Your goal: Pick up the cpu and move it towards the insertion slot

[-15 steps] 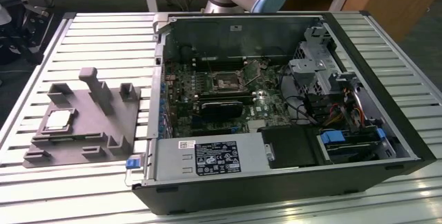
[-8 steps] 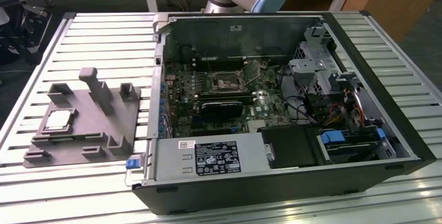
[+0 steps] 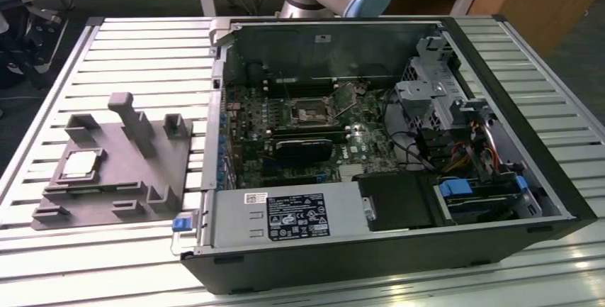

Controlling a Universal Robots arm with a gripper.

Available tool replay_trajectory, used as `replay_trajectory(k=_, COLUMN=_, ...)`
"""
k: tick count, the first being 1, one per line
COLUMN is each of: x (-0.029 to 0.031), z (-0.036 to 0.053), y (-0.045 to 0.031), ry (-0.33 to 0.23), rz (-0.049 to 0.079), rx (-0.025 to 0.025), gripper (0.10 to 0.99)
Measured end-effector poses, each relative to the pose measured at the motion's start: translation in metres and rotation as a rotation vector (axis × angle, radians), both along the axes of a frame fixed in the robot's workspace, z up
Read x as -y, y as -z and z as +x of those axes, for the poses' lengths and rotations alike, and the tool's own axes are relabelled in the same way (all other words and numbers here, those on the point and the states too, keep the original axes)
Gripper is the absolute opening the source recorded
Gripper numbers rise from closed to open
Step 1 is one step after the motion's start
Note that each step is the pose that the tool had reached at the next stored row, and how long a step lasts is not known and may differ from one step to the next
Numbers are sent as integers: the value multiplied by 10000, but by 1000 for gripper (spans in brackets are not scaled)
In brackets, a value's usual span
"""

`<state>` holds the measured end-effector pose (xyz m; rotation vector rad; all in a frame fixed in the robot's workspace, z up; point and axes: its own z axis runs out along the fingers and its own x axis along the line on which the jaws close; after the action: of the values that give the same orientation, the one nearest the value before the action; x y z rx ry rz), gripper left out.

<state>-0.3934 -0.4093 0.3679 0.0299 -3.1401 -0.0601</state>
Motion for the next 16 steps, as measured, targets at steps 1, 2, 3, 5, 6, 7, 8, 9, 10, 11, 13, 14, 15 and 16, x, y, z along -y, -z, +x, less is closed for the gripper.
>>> replay_trajectory(k=1, x=0, z=-5, y=0, ry=0, rz=0, rx=-1, gripper=106)
replay_trajectory(k=2, x=0, z=-10, y=1, ry=0, rz=0, rx=0, gripper=106)
replay_trajectory(k=3, x=0, z=-21, y=1, ry=0, rz=-1, rx=-1, gripper=106)
replay_trajectory(k=5, x=0, z=-41, y=1, ry=0, rz=-1, rx=-1, gripper=106)
replay_trajectory(k=6, x=0, z=-49, y=1, ry=-1, rz=0, rx=-1, gripper=106)
replay_trajectory(k=7, x=0, z=-58, y=1, ry=0, rz=-1, rx=-1, gripper=106)
replay_trajectory(k=8, x=0, z=-66, y=1, ry=0, rz=-1, rx=-1, gripper=106)
replay_trajectory(k=9, x=0, z=-75, y=1, ry=0, rz=-1, rx=-1, gripper=106)
replay_trajectory(k=10, x=0, z=-83, y=1, ry=-1, rz=-1, rx=-1, gripper=106)
replay_trajectory(k=11, x=0, z=-98, y=2, ry=-1, rz=-1, rx=-1, gripper=106)
replay_trajectory(k=13, x=0, z=-137, y=2, ry=-1, rz=0, rx=0, gripper=106)
replay_trajectory(k=14, x=0, z=-157, y=3, ry=-1, rz=0, rx=0, gripper=106)
replay_trajectory(k=15, x=0, z=-179, y=3, ry=-1, rz=-1, rx=-1, gripper=106)
replay_trajectory(k=16, x=0, z=-204, y=5, ry=-1, rz=0, rx=0, gripper=106)
